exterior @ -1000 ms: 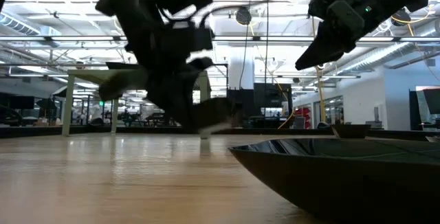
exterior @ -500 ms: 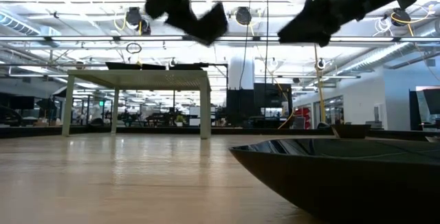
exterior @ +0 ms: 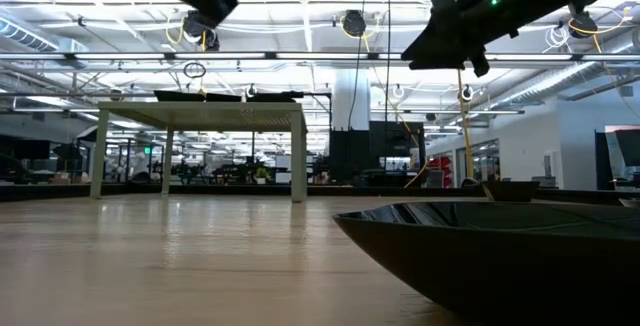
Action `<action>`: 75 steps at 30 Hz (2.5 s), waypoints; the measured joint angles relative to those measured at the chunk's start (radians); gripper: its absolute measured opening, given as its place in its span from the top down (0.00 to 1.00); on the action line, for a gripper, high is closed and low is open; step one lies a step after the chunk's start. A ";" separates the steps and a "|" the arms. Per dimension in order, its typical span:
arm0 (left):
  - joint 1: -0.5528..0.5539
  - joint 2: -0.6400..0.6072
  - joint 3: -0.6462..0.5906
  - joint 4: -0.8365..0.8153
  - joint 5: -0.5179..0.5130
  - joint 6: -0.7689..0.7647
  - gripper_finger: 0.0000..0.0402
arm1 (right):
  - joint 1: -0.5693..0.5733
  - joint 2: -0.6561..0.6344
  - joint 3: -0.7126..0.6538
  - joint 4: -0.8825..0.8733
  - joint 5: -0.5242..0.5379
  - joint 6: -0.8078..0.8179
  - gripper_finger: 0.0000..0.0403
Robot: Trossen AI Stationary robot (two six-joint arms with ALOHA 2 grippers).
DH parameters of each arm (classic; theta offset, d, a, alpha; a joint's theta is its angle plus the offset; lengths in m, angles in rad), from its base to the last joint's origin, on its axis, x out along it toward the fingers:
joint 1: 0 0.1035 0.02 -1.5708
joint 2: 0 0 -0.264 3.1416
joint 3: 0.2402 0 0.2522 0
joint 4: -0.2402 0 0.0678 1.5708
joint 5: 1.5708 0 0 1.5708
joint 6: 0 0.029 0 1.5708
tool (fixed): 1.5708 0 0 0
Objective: Pick & Place Mini shaped plates
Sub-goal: Stack the left distorted square plate on top of the distorted square plate on the shelf
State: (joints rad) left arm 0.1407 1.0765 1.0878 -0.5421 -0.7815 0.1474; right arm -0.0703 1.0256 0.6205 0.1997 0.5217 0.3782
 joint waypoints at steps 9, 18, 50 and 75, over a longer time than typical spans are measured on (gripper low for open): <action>0.294 -0.044 0.000 -0.258 0.310 -0.027 0.99 | -0.103 0.000 0.000 0.051 -0.002 0.007 0.69; 0.455 0.054 0.000 -0.301 0.397 0.061 0.99 | -0.203 0.000 0.000 0.066 -0.002 0.004 0.69; 0.495 0.122 0.000 -0.460 0.450 0.234 0.99 | -0.272 0.000 0.001 0.057 -0.082 -0.031 0.69; 0.471 0.044 0.000 -0.450 0.432 0.184 0.72 | -0.316 0.000 0.004 0.011 -0.083 -0.024 0.69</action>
State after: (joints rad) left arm 0.6119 1.1207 1.0878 -0.9920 -0.3494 0.3316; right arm -0.3867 1.0256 0.6242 0.2105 0.4385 0.3546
